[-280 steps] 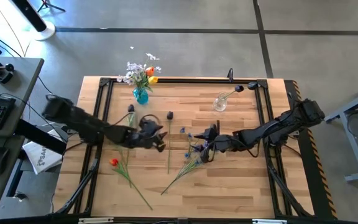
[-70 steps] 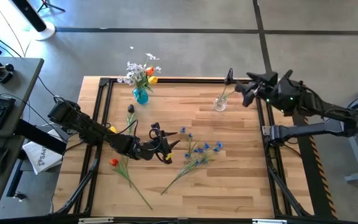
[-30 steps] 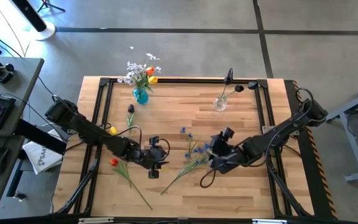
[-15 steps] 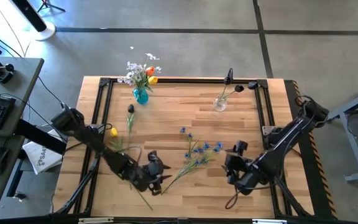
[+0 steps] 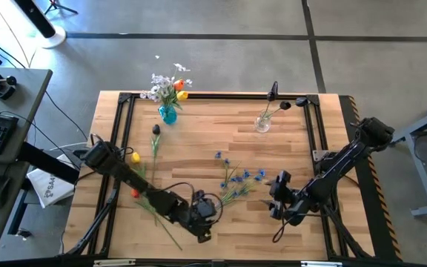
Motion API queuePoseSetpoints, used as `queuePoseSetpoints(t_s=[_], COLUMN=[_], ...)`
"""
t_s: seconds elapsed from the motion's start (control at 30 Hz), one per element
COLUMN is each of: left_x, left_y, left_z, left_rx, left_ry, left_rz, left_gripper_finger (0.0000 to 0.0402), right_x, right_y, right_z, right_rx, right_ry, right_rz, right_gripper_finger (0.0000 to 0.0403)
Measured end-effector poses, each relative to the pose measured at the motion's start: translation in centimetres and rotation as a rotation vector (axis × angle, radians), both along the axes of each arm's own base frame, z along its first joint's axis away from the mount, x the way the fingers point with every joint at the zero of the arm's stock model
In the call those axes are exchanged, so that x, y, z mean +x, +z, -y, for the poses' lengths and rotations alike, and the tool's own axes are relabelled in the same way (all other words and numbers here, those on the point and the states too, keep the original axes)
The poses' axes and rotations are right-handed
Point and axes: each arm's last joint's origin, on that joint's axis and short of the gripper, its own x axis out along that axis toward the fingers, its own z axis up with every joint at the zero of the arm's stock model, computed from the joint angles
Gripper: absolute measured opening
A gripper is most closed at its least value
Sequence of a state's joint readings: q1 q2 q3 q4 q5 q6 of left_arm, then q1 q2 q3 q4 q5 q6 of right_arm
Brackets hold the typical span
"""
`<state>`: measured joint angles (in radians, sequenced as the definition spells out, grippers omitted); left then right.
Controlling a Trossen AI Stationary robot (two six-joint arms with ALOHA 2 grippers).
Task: Sort flowers into vase by color
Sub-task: Put the yellow flower into the blue vase
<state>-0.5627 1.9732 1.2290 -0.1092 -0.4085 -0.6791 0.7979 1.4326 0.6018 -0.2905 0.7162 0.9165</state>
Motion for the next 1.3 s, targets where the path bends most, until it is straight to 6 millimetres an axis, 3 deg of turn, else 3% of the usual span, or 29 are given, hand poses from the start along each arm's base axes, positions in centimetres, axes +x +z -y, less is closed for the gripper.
queuePoseSetpoints(t_s=[0.33, 0.67, 0.97, 1.1, 1.3], left_x=[1.2, 1.2, 1.0, 0.1, -2.9], left_y=[-0.5, -2.2, -2.4, -2.5, -1.2], left_z=[-3.2, -3.3, -3.4, -3.7, -4.0], left_rx=[-0.032, 0.004, 0.005, -0.022, 0.025], left_ry=[0.099, 0.078, 0.097, 0.118, 0.273], left_rz=[-0.096, -0.161, -0.186, -0.3, -0.454], left_gripper_finger=[0.0175, 0.0172, 0.0172, 0.0172, 0.0172], right_x=[0.6, 0.7, 0.8, 0.8, 0.8], right_y=[0.3, 0.5, 0.5, 0.5, 0.5], right_z=[-0.5, -0.5, -0.4, -0.4, -0.3], right_rx=[-0.035, -0.063, -0.068, -0.067, -0.069], right_ry=[0.06, 0.048, 0.043, 0.042, 0.044], right_rz=[0.109, 0.141, 0.142, 0.143, 0.142], right_gripper_finger=[0.0323, 0.0323, 0.0323, 0.0323, 0.0323])
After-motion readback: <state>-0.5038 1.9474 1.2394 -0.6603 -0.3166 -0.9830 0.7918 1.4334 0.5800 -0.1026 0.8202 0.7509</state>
